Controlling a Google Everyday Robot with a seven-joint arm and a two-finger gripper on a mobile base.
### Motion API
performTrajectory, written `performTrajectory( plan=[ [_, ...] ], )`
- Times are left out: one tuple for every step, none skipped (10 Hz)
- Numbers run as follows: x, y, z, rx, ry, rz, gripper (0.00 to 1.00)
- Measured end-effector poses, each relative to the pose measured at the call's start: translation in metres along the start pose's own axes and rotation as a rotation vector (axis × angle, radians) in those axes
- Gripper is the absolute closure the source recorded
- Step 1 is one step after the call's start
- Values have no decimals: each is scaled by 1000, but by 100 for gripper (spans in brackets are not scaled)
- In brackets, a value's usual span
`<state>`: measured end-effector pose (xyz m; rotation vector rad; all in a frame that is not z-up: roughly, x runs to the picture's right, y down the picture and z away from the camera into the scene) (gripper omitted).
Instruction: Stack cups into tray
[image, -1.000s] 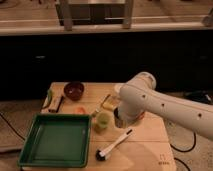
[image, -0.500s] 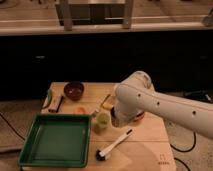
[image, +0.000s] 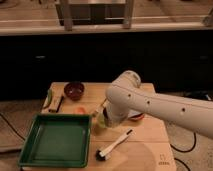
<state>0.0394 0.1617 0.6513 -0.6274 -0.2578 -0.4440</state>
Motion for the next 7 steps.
performTrajectory(
  plan=[
    [-6, -1, 1, -1, 0, -9, 100],
    [-15, -5, 2, 0, -1, -15, 100],
    [-24, -10, 3, 3, 0, -23, 100],
    [-38, -15, 5, 5, -5, -32, 100],
    [-40, -16, 6, 7, 3, -42, 100],
    [-43, -17, 6, 9, 5, -46, 100],
    [-49, -21, 7, 12, 7, -56, 100]
  ],
)
